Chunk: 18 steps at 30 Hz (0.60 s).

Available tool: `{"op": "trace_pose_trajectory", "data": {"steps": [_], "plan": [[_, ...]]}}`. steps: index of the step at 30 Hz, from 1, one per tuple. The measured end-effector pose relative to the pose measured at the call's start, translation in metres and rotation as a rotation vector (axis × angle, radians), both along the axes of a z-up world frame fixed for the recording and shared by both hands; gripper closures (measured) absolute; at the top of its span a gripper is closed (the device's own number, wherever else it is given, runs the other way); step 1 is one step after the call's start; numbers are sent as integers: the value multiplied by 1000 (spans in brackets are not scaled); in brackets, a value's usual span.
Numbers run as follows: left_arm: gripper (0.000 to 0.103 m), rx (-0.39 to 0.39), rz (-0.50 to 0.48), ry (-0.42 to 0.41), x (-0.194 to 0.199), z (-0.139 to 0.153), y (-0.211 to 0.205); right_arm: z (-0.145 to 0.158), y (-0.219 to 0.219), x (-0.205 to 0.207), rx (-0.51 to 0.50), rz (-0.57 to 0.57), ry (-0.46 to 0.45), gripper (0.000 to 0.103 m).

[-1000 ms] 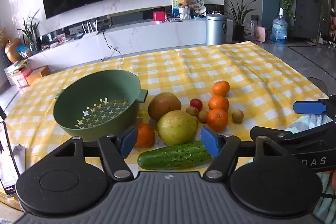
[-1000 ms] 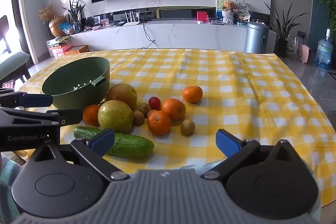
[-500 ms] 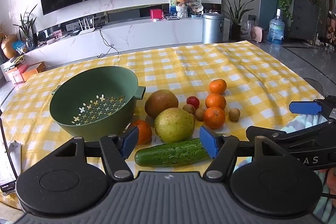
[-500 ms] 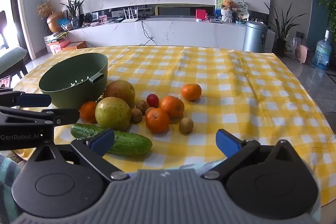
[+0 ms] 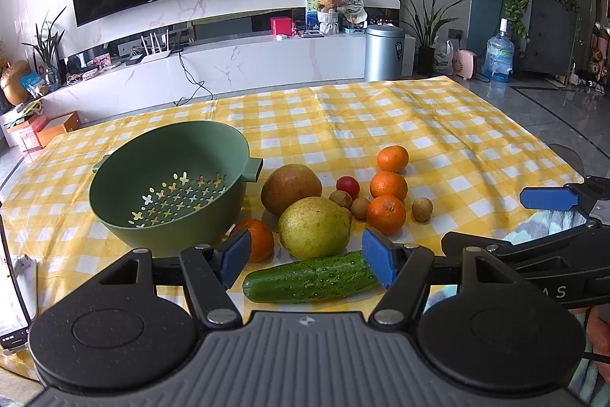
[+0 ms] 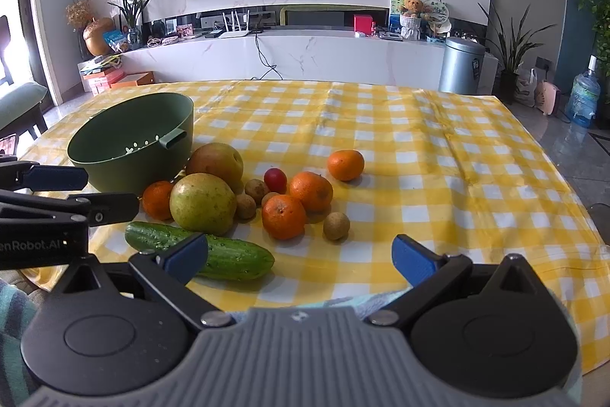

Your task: Organize fruits

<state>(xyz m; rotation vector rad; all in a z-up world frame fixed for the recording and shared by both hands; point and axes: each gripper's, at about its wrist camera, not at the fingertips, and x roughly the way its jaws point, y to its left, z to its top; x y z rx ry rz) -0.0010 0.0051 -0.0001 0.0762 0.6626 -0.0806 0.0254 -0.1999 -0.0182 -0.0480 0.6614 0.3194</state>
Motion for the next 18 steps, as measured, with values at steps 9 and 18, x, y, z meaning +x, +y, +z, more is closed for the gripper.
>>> {"op": "trace_pose_trajectory", "data": {"steps": [9,18], "plan": [[25,-9,-1,1,-1,3,0,0,1,0,-4,-1,3,4],[25,-13,-1,3,-1,3,0,1,1,0,-7,-1,5,4]]}}
